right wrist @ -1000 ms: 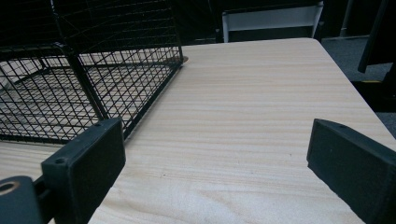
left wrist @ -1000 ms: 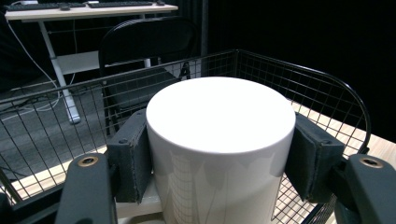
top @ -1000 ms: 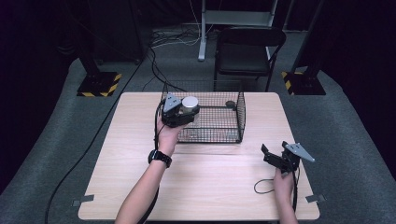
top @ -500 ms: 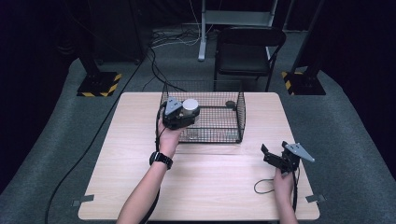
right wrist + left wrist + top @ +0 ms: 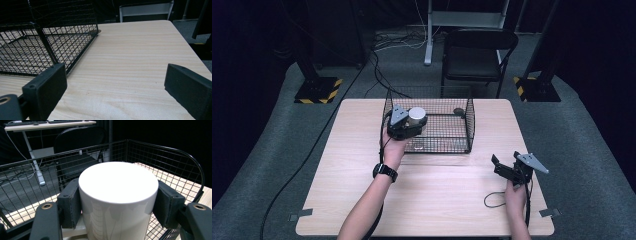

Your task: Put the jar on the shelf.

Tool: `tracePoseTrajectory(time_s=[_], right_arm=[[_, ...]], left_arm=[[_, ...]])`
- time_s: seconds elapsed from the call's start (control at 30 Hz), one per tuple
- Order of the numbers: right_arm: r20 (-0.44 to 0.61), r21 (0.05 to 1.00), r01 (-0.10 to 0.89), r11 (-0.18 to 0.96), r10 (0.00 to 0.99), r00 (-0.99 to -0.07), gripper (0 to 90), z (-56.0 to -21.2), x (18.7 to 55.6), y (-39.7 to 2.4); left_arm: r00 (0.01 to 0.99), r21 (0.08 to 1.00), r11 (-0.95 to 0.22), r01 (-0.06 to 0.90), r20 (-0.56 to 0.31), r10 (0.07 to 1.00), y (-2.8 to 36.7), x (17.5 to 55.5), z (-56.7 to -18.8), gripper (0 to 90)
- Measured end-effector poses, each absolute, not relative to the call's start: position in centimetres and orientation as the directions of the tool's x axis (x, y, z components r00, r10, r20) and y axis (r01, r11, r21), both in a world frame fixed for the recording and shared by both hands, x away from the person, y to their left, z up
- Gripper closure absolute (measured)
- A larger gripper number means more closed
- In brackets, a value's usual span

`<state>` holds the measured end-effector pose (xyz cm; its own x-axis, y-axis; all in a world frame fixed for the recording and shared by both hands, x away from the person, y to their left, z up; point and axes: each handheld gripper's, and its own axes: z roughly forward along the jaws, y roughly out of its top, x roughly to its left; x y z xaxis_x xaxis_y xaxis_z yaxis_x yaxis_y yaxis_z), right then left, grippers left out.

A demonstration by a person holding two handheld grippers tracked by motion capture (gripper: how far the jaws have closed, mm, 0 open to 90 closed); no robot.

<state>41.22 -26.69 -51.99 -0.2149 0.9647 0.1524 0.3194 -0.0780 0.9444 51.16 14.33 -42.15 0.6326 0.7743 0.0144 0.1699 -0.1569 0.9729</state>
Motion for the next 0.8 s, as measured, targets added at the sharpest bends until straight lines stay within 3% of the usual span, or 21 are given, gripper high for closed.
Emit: tracePoseTrajectory(time_s=[0.33, 0.8], right_arm=[[0.15, 0.944, 0.321, -0.075, 0.964, -0.217, 3.6, -52.0, 41.2, -26.7], [0.149, 0.944, 0.32, -0.073, 0.964, -0.219, 3.6, -52.0, 41.2, -26.6]], left_arm=[[0.632, 0.974, -0.151, 0.167, 0.012, 0.775, 14.4, 51.1, -42.2, 28.8], [0.634, 0.986, -0.03, 0.165, -0.083, 0.769, 16.7, 50.3, -41.5, 3.4]])
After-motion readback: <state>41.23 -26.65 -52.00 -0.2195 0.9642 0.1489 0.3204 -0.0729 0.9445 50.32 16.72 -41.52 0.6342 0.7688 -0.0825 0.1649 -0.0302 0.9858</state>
